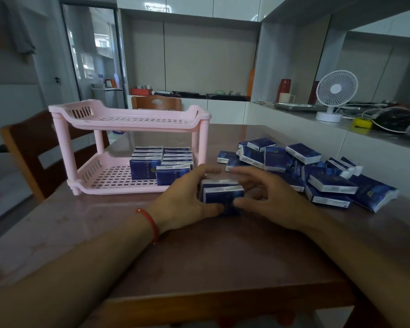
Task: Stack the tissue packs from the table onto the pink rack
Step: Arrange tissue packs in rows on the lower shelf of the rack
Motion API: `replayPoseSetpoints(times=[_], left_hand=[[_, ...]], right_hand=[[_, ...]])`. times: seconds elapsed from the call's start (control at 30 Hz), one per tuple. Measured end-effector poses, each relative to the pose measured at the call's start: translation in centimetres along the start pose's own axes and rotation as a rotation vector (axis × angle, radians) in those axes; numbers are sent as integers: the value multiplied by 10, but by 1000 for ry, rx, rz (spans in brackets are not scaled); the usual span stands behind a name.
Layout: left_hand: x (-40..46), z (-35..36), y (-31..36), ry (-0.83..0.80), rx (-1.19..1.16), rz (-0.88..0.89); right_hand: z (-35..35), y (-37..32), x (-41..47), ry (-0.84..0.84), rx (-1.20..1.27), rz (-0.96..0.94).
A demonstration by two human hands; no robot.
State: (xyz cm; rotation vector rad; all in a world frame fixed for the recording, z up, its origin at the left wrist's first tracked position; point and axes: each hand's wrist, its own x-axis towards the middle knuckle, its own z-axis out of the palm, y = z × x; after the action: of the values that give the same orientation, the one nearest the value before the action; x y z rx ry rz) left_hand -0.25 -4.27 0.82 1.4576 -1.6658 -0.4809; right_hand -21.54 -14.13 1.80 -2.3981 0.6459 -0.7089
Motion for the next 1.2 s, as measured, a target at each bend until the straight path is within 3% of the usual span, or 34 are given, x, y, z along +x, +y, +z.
replayPoseSetpoints(times=[0.2,0.3,0.4,0.63,0.9,1.07,1.2], left_hand=[[-6,-18,11,-54,233,42],[-19,-41,14,-58,184,44],[-38,-76,5,38,201,21],[-55,-130,-18,259,396,-112],[-25,-131,-30,190,523,-266],[-17,-128,-54,183,622,-252],[-22,-122,-48,220,572,-255]], right_hand=[[5,-14,5,45,28,28],[13,-28,9,84,78,-25],[18,-36,21,116,137,-80],[27,-23,54,441,53,-24],[35,0,45,368,-97,19],[37,2,44,291,-142,55],[39,0,44,252,-108,29]])
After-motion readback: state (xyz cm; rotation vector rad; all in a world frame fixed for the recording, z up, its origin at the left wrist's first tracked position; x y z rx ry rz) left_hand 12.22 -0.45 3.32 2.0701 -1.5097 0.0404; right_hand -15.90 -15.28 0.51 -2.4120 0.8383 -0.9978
